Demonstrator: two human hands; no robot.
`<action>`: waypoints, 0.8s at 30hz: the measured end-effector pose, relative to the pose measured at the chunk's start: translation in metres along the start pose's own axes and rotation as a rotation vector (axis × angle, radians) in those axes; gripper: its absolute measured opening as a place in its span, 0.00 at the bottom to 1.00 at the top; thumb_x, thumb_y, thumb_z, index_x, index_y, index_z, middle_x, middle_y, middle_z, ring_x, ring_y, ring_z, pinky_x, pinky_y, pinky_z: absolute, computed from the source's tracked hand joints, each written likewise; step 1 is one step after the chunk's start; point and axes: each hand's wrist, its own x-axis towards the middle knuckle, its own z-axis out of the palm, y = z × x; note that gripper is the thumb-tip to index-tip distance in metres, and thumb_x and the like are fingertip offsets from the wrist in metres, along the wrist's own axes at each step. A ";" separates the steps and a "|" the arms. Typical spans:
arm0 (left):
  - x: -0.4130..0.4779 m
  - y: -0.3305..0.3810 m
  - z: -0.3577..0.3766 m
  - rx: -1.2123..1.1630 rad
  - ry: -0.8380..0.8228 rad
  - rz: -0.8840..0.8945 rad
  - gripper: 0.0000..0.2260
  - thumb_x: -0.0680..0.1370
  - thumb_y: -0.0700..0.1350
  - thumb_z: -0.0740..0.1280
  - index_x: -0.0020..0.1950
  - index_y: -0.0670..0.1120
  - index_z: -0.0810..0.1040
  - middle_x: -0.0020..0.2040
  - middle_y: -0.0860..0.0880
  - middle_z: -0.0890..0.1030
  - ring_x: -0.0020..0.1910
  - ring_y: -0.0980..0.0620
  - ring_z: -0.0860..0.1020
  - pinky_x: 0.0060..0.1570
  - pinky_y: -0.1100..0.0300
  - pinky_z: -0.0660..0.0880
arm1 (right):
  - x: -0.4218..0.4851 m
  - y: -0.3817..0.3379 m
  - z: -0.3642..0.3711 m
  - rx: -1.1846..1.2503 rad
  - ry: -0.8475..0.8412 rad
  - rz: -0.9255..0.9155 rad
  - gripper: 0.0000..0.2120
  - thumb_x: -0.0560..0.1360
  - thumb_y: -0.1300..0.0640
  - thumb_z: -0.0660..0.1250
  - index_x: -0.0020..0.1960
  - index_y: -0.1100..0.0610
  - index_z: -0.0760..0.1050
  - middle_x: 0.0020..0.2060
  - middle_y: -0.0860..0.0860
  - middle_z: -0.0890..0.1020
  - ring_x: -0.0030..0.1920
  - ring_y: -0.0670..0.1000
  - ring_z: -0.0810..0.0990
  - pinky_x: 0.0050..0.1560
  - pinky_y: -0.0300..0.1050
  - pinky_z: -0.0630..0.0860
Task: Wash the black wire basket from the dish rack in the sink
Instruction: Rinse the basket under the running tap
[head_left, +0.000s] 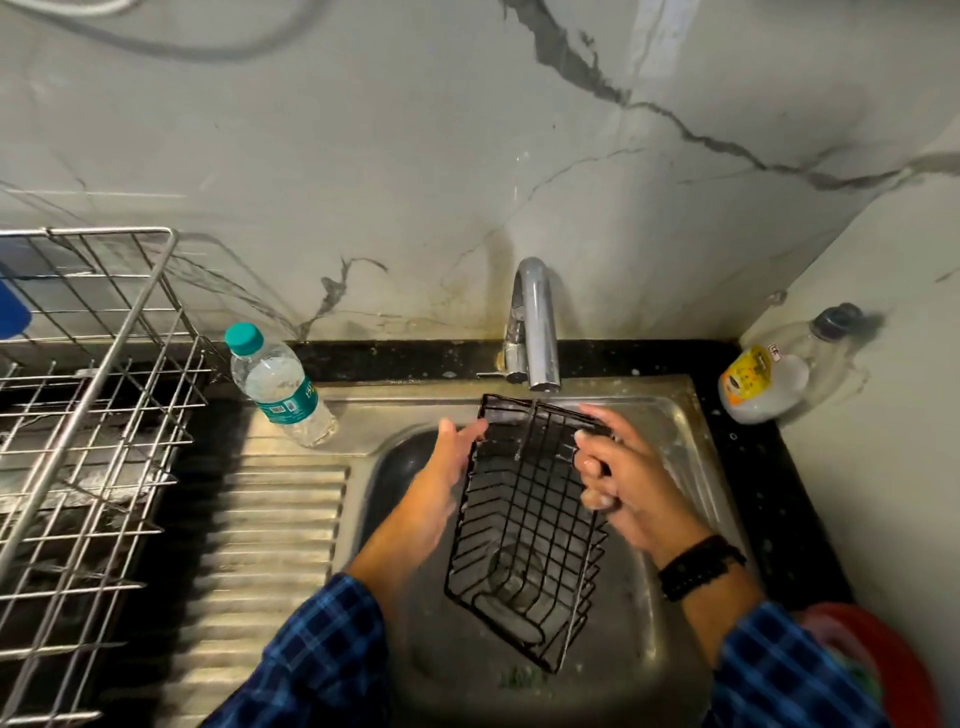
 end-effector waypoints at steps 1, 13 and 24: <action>0.003 -0.004 -0.002 0.028 -0.007 -0.052 0.23 0.83 0.65 0.46 0.74 0.63 0.69 0.70 0.57 0.74 0.75 0.54 0.67 0.73 0.55 0.64 | 0.002 -0.003 0.000 0.067 -0.011 0.035 0.14 0.82 0.64 0.61 0.62 0.50 0.75 0.26 0.48 0.68 0.21 0.42 0.62 0.20 0.34 0.58; -0.013 -0.010 -0.030 -0.151 -0.135 -0.291 0.27 0.73 0.59 0.68 0.72 0.63 0.67 0.67 0.40 0.78 0.55 0.42 0.80 0.55 0.44 0.77 | 0.031 -0.020 -0.013 0.427 -0.046 0.154 0.09 0.83 0.62 0.55 0.44 0.56 0.67 0.24 0.45 0.65 0.18 0.40 0.60 0.16 0.31 0.56; -0.033 -0.014 -0.020 -0.169 -0.084 -0.252 0.30 0.70 0.49 0.72 0.70 0.58 0.67 0.62 0.43 0.83 0.61 0.40 0.80 0.51 0.47 0.80 | 0.016 0.000 -0.010 -0.790 0.528 -0.494 0.21 0.83 0.38 0.50 0.54 0.50 0.75 0.42 0.49 0.80 0.40 0.46 0.78 0.35 0.39 0.70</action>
